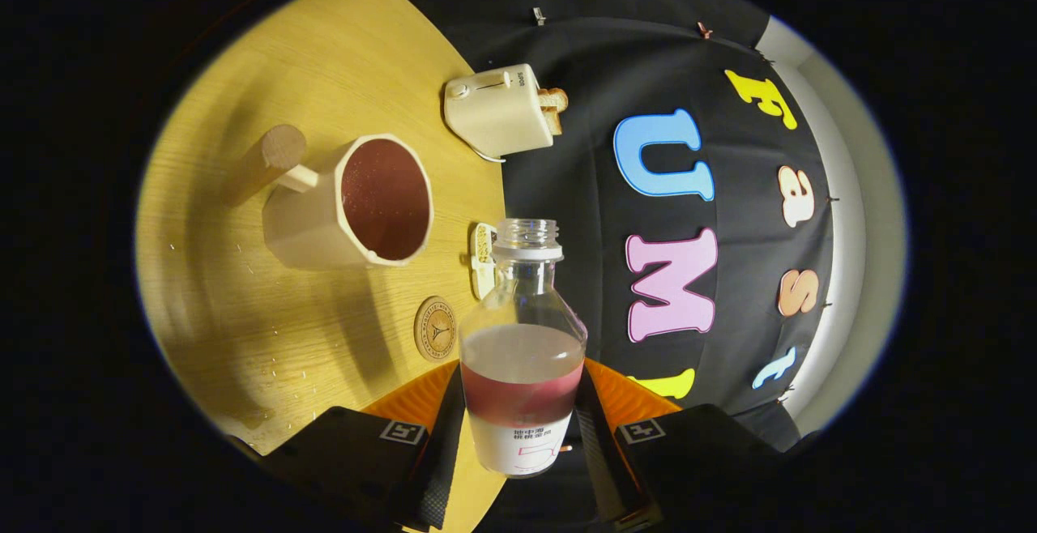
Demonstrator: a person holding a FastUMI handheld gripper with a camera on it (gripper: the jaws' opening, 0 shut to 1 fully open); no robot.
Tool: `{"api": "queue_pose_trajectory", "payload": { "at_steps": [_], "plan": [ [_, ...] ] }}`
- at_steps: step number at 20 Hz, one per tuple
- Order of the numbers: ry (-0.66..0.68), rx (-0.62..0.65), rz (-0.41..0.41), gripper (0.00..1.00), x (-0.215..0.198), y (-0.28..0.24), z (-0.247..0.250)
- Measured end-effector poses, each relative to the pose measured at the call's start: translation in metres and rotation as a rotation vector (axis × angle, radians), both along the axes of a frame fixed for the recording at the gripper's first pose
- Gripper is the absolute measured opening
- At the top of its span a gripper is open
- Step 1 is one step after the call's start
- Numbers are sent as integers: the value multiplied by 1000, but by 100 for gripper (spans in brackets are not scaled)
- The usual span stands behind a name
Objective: Take the bottle from table, then pour the juice into the cup, finally place the bottle on the coaster
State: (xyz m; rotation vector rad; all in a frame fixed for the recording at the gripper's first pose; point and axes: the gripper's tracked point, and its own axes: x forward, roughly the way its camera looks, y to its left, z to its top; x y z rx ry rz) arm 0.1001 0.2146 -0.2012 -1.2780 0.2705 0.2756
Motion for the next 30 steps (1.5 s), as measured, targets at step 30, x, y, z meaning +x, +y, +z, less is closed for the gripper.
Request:
{"api": "queue_pose_trajectory", "payload": {
  "at_steps": [30],
  "plan": [
    [-6, -253, 94, 71, 5, 7, -13]
  ]
}}
